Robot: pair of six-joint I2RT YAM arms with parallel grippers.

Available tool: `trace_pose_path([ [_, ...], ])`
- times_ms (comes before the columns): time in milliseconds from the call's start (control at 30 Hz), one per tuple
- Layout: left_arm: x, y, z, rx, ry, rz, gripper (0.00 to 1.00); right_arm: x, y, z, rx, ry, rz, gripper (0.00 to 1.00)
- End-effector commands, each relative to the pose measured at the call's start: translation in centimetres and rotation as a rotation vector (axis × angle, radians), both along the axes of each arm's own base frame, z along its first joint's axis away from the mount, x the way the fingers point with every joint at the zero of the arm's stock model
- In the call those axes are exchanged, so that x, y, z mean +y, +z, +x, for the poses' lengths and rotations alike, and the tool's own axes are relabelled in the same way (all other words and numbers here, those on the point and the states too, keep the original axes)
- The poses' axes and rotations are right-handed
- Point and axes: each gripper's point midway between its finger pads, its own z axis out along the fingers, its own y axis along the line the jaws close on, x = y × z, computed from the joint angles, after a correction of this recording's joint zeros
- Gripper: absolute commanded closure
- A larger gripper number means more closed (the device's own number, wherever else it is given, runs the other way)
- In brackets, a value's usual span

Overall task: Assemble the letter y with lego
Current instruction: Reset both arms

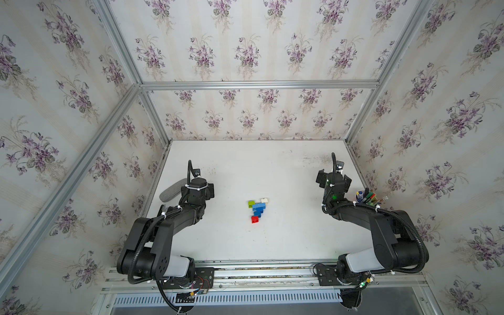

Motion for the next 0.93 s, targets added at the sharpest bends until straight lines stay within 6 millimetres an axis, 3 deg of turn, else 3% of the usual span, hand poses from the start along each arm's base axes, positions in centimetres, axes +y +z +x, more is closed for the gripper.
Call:
trace_pose_path([
  [0, -1.4, 2.2, 1.5, -0.121, -0.091, -0.024, 0.01, 0.9, -0.6, -0.5, -0.040, 0.072, -0.021, 0.00],
  [33, -1.5, 2.1, 1.6, -0.135, -0.098, -0.024, 0.01, 1.7, 0.0, -0.6, -0.077, 0.134, -0.033, 0.00],
  [267, -1.8, 1.8, 1.7, -0.165, -0.123, -0.027, 0.01, 1.0, -0.4, -1.6, -0.146, 0.203, 0.064, 0.00],
  [667, -1.8, 1.6, 1.5, -0.150, -0.123, -0.030, 0.01, 1.0, -0.5, -1.6, -0.139, 0.205, 0.065, 0.00],
  [900, -1.8, 1.7, 1.5, -0.152, -0.123, -0.029, 0.01, 1.9, -0.7, -1.8, -0.141, 0.298, 0.088, 0.00],
])
